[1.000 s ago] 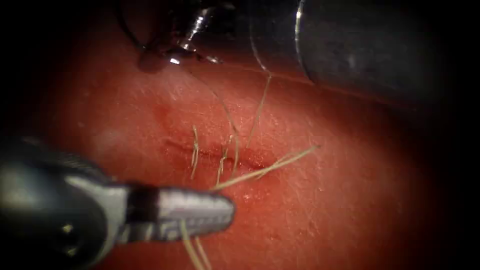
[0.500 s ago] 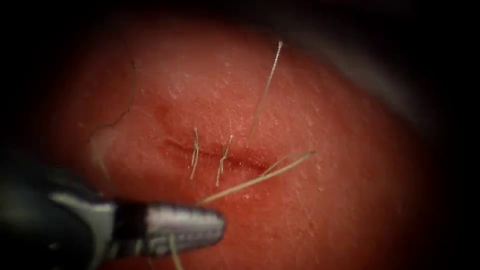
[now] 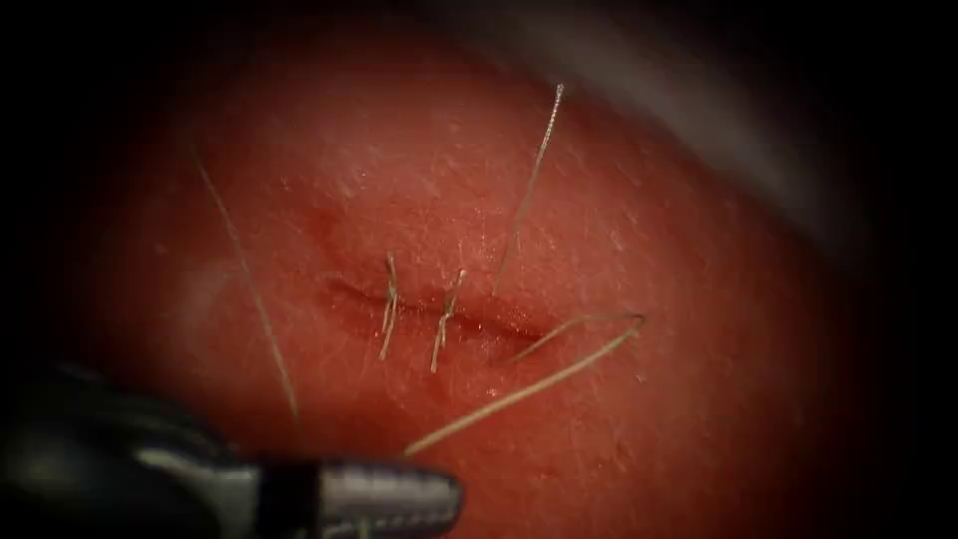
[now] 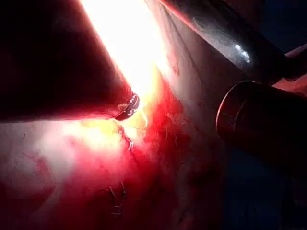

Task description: Wound Closure

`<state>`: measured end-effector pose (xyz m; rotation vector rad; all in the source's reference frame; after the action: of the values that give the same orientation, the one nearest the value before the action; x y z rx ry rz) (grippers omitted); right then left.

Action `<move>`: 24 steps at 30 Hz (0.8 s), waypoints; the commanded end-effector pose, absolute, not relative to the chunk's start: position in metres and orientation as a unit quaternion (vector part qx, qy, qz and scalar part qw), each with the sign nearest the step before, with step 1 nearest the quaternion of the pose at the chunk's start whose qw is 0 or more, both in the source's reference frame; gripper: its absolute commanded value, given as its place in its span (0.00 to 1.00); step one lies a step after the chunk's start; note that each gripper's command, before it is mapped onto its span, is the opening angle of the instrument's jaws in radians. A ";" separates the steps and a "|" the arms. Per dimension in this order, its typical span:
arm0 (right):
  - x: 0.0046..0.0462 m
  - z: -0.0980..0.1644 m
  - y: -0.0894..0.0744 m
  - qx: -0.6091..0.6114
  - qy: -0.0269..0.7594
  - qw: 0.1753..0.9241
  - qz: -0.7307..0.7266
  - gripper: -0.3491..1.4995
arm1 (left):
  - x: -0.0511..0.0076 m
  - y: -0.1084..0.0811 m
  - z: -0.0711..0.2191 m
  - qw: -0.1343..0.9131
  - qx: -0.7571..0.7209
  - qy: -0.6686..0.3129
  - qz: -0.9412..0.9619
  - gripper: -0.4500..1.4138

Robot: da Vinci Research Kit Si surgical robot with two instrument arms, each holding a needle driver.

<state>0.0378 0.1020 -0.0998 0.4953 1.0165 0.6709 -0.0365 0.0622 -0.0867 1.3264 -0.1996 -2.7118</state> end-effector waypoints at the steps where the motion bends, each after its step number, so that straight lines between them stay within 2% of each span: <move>1: 0.0372 -0.102 0.103 0.234 0.486 0.783 0.310 0.99 | -0.0369 0.062 -0.086 0.059 0.436 -0.065 -0.895 0.05; 7: 0.0329 -0.107 0.104 0.262 0.519 0.752 0.311 0.99 | -0.0367 0.062 -0.085 0.062 0.441 -0.054 -0.894 0.05; 9: 0.0303 -0.108 0.104 0.262 0.526 0.750 0.304 0.99 | -0.0365 0.062 -0.085 0.063 0.442 -0.054 -0.893 0.05; 10: 0.0273 -0.109 0.104 0.261 0.531 0.752 0.290 0.92 | -0.0365 0.062 -0.085 0.063 0.443 -0.053 -0.893 0.05; 11: 0.0261 -0.110 0.104 0.260 0.532 0.754 0.285 0.91 | -0.0366 0.062 -0.086 0.064 0.443 -0.052 -0.893 0.05; 15: 0.0224 -0.110 0.103 0.267 0.533 0.754 0.273 0.91 | -0.0369 0.062 -0.086 0.065 0.445 -0.051 -0.891 0.05; 19: 0.0152 -0.109 0.097 0.276 0.541 0.762 0.222 0.88 | -0.0361 0.062 -0.086 0.068 0.450 -0.047 -0.889 0.05; 20: 0.0143 -0.109 0.096 0.278 0.542 0.763 0.216 0.85 | -0.0359 0.062 -0.085 0.069 0.451 -0.046 -0.889 0.05; 21: 0.0125 -0.109 0.094 0.280 0.543 0.765 0.204 0.77 | -0.0357 0.063 -0.085 0.071 0.452 -0.046 -0.888 0.05; 24: 0.0110 -0.109 0.092 0.278 0.545 0.768 0.190 0.56 | -0.0354 0.063 -0.085 0.074 0.456 -0.044 -0.886 0.05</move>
<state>0.0108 0.0918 -0.1092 0.6043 1.1846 0.4092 -0.0349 0.0633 -0.0854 1.3699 -0.1305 -2.6568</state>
